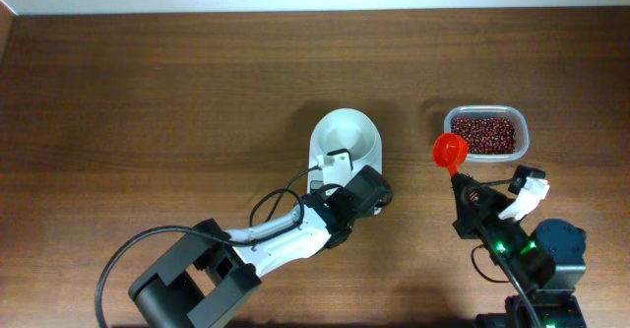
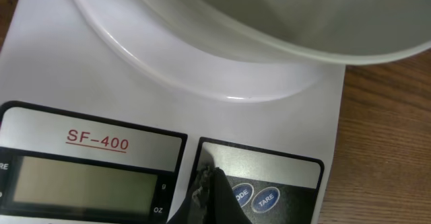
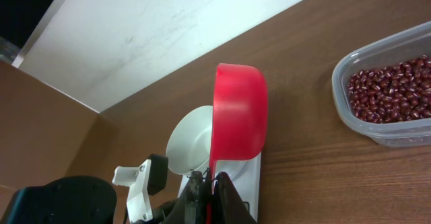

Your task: Scoop and weigh 50g on scale

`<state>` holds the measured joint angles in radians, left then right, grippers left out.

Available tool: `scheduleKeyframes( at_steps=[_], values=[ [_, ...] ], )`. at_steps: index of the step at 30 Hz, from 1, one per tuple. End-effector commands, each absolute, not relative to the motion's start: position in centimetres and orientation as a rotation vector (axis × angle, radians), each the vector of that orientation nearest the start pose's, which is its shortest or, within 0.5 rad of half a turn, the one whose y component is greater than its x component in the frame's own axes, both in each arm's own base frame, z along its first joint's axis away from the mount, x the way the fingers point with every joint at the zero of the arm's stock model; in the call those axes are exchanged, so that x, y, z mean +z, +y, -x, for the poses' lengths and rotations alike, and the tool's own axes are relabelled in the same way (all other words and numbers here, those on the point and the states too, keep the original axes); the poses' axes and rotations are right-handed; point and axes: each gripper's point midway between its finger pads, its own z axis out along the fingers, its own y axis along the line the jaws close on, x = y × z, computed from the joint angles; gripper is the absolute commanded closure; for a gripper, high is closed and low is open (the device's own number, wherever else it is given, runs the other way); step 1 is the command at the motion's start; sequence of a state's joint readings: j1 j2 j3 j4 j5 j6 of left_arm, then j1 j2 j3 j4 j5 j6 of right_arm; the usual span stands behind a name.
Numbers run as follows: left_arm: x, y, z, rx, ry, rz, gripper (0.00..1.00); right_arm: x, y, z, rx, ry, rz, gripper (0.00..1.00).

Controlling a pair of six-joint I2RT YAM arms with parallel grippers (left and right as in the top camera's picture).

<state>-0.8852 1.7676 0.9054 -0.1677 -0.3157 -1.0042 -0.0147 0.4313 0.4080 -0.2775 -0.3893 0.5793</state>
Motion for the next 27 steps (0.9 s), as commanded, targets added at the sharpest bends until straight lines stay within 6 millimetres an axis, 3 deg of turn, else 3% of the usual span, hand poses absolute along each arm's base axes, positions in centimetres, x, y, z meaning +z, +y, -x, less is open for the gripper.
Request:
scheduleKeyframes(
  at_steps=[1, 14, 20, 22, 27],
  values=[
    [1.5, -27.5, -29.5, -0.315, 2.546, 0.293, 1.00, 21.9, 5.8, -25.1, 0.729, 1.870, -0.289, 0.96],
    [0.1, -28.5, -28.1, -0.398, 2.638, 0.344, 1.00, 21.8, 5.8, -25.1, 0.730, 1.871, -0.288, 0.96],
    [-0.4, -28.1, -27.3, -0.389, 2.676, 0.404, 1.00, 21.8, 5.8, -25.1, 0.730, 1.871, -0.289, 0.96],
    [0.1, -28.1, -27.5, -0.393, 2.663, 0.391, 1.00, 21.8, 5.8, -25.1, 0.730, 1.873, -0.289, 0.96],
    [5.1, -27.5, -27.6, -0.410, 2.596, 0.257, 1.00, 21.8, 5.8, -25.2, 0.730, 1.874, -0.291, 0.96]
  ],
)
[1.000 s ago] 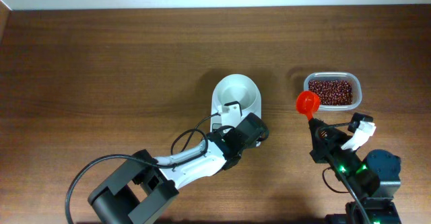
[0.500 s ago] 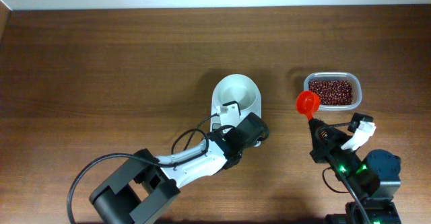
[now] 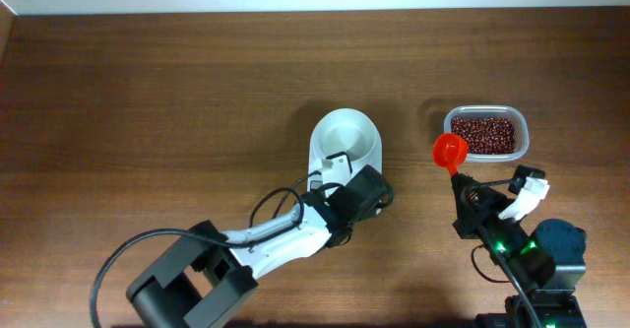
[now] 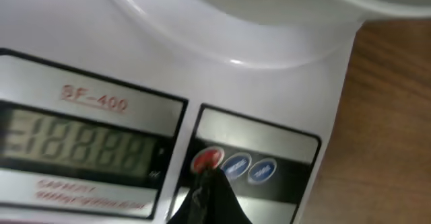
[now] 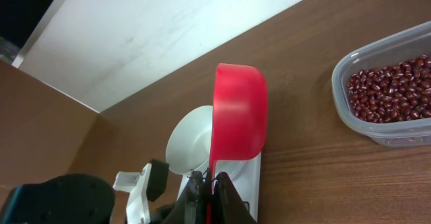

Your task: Scoop and weigh 50g on scale

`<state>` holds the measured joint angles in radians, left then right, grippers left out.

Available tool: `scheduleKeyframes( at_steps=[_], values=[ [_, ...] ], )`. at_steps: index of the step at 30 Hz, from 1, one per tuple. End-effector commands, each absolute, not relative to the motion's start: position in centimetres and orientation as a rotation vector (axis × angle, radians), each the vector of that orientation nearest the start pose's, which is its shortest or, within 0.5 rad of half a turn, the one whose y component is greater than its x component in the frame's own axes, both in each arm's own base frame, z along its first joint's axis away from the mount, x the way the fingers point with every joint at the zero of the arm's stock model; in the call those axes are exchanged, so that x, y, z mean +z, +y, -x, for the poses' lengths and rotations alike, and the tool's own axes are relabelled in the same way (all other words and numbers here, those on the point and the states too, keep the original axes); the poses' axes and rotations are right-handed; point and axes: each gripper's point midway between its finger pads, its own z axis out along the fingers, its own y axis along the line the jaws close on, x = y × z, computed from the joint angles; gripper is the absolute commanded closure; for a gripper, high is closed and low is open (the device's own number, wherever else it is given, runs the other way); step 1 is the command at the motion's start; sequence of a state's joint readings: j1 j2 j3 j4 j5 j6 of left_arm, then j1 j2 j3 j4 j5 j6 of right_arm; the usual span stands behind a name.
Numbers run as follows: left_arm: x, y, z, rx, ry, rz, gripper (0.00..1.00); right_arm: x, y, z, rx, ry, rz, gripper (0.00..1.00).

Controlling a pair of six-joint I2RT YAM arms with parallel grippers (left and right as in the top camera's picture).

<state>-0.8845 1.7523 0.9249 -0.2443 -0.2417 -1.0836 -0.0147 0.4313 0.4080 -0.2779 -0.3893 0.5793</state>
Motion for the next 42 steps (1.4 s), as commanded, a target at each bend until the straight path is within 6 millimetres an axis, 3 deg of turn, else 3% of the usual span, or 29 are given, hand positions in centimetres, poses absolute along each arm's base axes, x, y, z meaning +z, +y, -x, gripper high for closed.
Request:
scheduleKeyframes(
  at_steps=[1, 4, 6, 8, 10, 12, 13, 15, 17, 20, 22, 26, 29, 31, 34, 38, 42],
  values=[
    [6.0, -27.2, -27.4, -0.408, 2.590, 0.218, 1.00, 21.7, 5.8, -25.2, 0.730, 1.875, -0.291, 0.96],
    [9.7, -26.2, -26.3, -0.405, 2.560, 0.038, 1.00, 21.5, 5.8, -25.3, 0.729, 1.886, -0.297, 0.96],
    [12.3, -25.4, -25.3, -0.384, 2.514, -0.196, 0.91, 21.1, 5.8, -25.5, 0.730, 1.903, -0.304, 0.96],
    [14.7, -23.7, -23.8, -0.321, 2.459, -0.457, 0.71, 20.6, 5.8, -25.7, 0.730, 1.922, -0.313, 0.96],
    [16.2, -22.0, -23.3, -0.304, 2.443, -0.471, 0.66, 20.3, 5.8, -25.8, 0.731, 1.933, -0.319, 0.96],
    [20.0, -18.5, -22.6, -0.319, 2.394, -0.448, 0.54, 20.0, 5.8, -25.9, 0.738, 1.944, -0.335, 0.96],
    [21.2, -17.7, -22.4, -0.344, 2.371, -0.425, 0.46, 20.0, 5.9, -25.9, 0.742, 1.946, -0.333, 0.96],
    [23.4, -15.2, -22.6, -0.333, 2.300, -0.328, 0.01, 20.0, 5.9, -25.9, 0.751, 1.947, -0.337, 0.96],
    [24.7, -11.7, -22.7, -0.209, 2.247, -0.219, 0.01, 20.0, 6.2, -25.8, 0.796, 1.948, -0.375, 0.96],
    [24.9, -10.9, -22.1, -0.196, 2.240, -0.207, 0.01, 20.3, 7.9, -25.0, 0.909, 1.966, -0.309, 0.96],
    [25.0, -10.4, -22.4, -0.162, 2.230, -0.189, 0.01, 20.5, 8.7, -24.6, 1.008, 1.975, -0.356, 0.96],
    [25.0, -10.7, -22.3, -0.183, 2.232, -0.198, 0.01, 20.3, 9.1, -24.3, 1.081, 1.993, -0.418, 0.96],
    [24.5, -12.9, -21.1, -0.330, 2.275, -0.290, 0.01, 20.2, 9.1, -24.2, 1.081, 1.996, -0.419, 0.96],
    [24.3, -14.2, -20.4, -0.310, 2.228, -0.590, 0.01, 19.7, 9.1, -24.0, 1.078, 2.018, -0.429, 0.96],
    [24.9, -15.5, -19.5, -0.368, 2.193, -0.808, 0.01, 19.0, 9.1, -23.7, 1.074, 2.047, -0.437, 0.96],
    [24.9, -12.1, -21.1, -0.206, 2.326, -0.840, 0.01, 18.8, 9.5, -23.3, 1.101, 2.069, -0.433, 0.96],
    [24.1, -11.0, -22.8, -0.161, 2.401, -0.781, 0.01, 18.4, 10.3, -22.5, 1.188, 2.104, -0.479, 0.96]
  ],
)
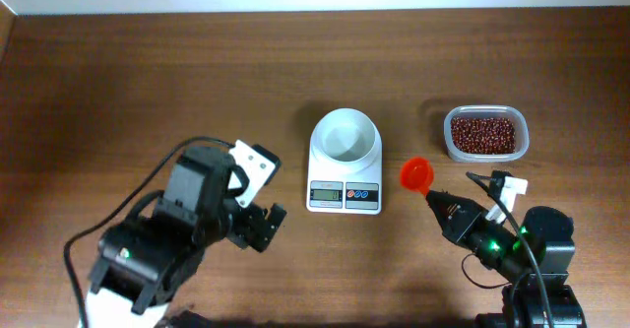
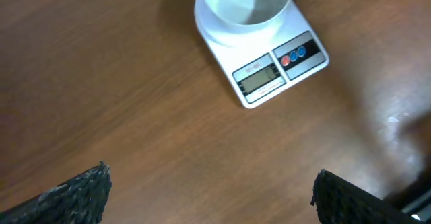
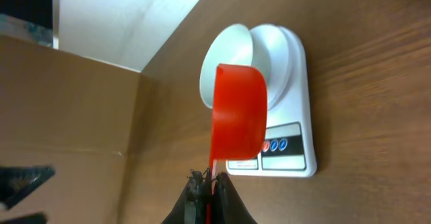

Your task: Scoop and weigh 50g on scale

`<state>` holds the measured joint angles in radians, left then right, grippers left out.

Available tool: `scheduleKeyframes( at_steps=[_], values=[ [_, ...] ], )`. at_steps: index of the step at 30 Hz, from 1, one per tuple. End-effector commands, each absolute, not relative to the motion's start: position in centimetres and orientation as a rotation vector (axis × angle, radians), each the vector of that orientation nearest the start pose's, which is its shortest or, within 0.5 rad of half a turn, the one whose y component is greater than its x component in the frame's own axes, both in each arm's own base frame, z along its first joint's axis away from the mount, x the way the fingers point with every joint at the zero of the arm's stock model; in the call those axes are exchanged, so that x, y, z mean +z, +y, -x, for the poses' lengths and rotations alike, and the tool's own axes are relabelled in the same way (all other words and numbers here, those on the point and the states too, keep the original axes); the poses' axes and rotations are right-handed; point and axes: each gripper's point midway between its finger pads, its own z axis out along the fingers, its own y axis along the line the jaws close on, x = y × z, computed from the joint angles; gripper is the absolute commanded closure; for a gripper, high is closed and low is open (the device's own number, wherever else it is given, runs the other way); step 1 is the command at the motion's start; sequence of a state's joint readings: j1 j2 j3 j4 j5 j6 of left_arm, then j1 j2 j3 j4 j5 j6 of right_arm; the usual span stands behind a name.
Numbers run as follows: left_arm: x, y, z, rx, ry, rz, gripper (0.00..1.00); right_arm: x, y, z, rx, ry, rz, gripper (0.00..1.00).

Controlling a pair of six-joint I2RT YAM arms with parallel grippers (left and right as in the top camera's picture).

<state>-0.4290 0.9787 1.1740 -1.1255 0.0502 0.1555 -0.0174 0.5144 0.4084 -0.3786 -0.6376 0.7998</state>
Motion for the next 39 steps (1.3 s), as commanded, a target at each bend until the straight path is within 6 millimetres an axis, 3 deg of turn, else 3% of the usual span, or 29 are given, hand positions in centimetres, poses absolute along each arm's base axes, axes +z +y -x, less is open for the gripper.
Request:
scheduleKeyframes(
  at_steps=[1, 5, 9, 15, 24, 26, 29, 31, 33, 39],
  values=[
    [23.7, -11.0, -22.9, -0.155, 2.416, -0.784, 0.01, 18.0, 10.3, -22.3, 1.191, 2.124, -0.501, 0.96],
    [23.0, -11.3, -23.0, -0.162, 2.438, -0.833, 0.01, 17.5, 10.7, -21.6, 1.225, 2.162, -0.507, 0.96],
    [24.0, -13.7, -21.7, -0.293, 2.287, -1.107, 0.01, 17.5, 10.9, -21.4, 1.238, 2.167, -0.496, 0.96],
    [24.1, -14.1, -21.2, -0.329, 2.270, -1.134, 0.01, 17.1, 11.1, -21.0, 1.251, 2.194, -0.507, 0.96],
    [24.2, -14.2, -21.3, -0.329, 2.267, -1.132, 0.01, 17.0, 11.1, -21.0, 1.079, 2.171, -0.150, 0.96],
    [24.9, -14.1, -21.4, -0.336, 2.254, -1.122, 0.01, 17.9, 10.9, -21.3, 1.039, 2.143, -0.098, 0.96],
    [25.9, -14.3, -21.2, -0.440, 2.183, -1.162, 0.01, 21.0, 10.6, -21.8, 0.963, 2.069, -0.006, 0.96],
    [25.6, -12.9, -21.8, -0.421, 2.214, -1.117, 0.01, 22.1, 9.6, -22.3, 0.878, 2.056, -0.033, 0.96],
    [25.3, -12.0, -21.8, -0.411, 2.222, -1.130, 0.01, 22.7, 9.4, -22.0, 0.829, 2.059, 0.001, 0.96],
    [25.4, -12.1, -22.0, -0.404, 2.207, -1.143, 0.01, 22.8, 7.8, -21.4, 0.699, 2.124, -0.050, 0.96]
  ],
)
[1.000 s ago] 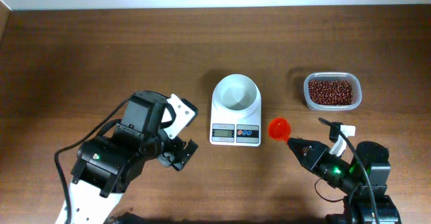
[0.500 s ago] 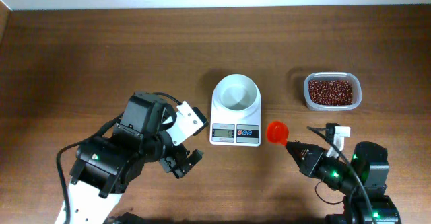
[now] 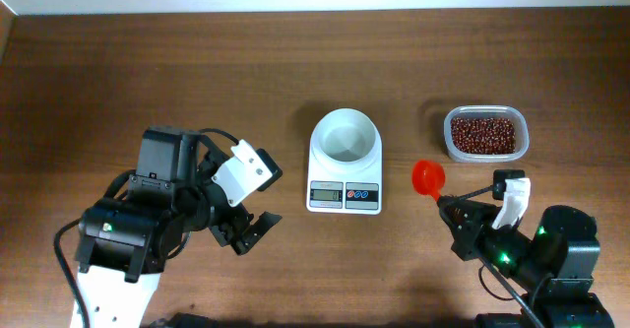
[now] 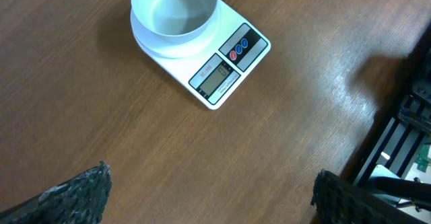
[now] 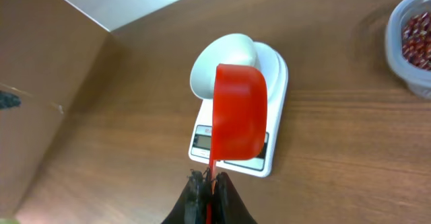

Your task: Scoop and weigh 50g on scale

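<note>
A white scale stands mid-table with an empty white bowl on it. To its right is a clear tub of red beans. My right gripper is shut on the handle of a red scoop, held between the scale and the tub; no beans show in it. In the right wrist view the scoop hangs over the scale. My left gripper is open left of the scale, its fingers wide apart above bare wood.
The table's near edge and a black frame show at the right of the left wrist view. A brown cardboard wall stands beyond the table's left side. White wall borders the far edge.
The left arm has shifted and turned at the left of the table, gripper still open. The right gripper has moved slightly right with the scoop, which now sits a little nearer the tub.
My left gripper was shut with its tip at the scale's buttons, display blank. Then the display showed digits. Then the left arm stood open to the left, and the scoop had moved from beside the bean tub to just right of the scale, where it stays.
</note>
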`<state>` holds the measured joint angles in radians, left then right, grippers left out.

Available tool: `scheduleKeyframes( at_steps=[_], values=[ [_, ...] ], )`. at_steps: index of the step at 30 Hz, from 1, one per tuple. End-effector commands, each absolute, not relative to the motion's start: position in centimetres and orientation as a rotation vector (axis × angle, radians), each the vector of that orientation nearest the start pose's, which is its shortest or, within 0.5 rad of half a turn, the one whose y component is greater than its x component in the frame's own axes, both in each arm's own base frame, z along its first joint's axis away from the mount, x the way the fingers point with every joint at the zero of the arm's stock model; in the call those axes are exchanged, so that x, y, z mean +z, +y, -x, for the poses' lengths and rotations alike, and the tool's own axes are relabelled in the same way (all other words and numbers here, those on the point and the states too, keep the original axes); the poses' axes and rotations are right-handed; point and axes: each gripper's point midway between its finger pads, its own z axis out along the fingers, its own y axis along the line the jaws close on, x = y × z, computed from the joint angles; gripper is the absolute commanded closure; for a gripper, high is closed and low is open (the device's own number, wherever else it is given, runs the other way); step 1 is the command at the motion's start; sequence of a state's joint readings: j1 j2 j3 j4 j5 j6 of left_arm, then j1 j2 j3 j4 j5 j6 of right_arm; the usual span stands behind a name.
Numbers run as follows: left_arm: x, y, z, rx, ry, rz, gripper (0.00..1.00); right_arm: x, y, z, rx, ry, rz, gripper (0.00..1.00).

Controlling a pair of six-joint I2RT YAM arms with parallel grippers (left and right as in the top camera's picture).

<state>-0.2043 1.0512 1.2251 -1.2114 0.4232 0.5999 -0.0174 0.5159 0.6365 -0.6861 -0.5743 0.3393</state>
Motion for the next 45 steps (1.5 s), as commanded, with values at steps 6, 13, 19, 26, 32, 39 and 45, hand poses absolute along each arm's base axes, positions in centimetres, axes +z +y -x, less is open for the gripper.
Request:
scheduleKeyframes(
  at_steps=[6, 13, 19, 26, 32, 39, 45],
  values=[
    [24.5, -11.5, -22.6, -0.360, 2.253, -1.139, 0.01, 23.6, 7.7, -21.2, 0.692, 2.116, -0.051, 0.96],
    [23.8, -11.6, -23.0, -0.373, 2.282, -1.145, 0.01, 23.3, 7.7, -21.0, 0.695, 2.134, -0.058, 0.96],
    [23.8, -11.6, -23.0, -0.373, 2.283, -1.145, 0.01, 23.9, 7.5, -21.0, 0.668, 2.118, -0.042, 0.96],
    [23.8, -11.6, -23.0, -0.373, 2.283, -1.145, 0.01, 26.2, 5.8, -21.6, 0.549, 2.059, -0.082, 0.96],
    [23.8, -11.6, -23.0, -0.373, 2.283, -1.145, 0.01, 24.3, 4.1, -23.2, 0.439, 2.136, -0.166, 0.96],
    [23.8, -11.6, -23.0, -0.373, 2.283, -1.145, 0.01, 22.3, 2.0, -28.5, 0.261, 2.347, -0.175, 0.96],
    [23.8, -11.5, -23.0, -0.373, 2.283, -1.144, 0.01, 20.8, -3.4, -31.8, -0.151, 2.566, -0.325, 0.96]
  ],
)
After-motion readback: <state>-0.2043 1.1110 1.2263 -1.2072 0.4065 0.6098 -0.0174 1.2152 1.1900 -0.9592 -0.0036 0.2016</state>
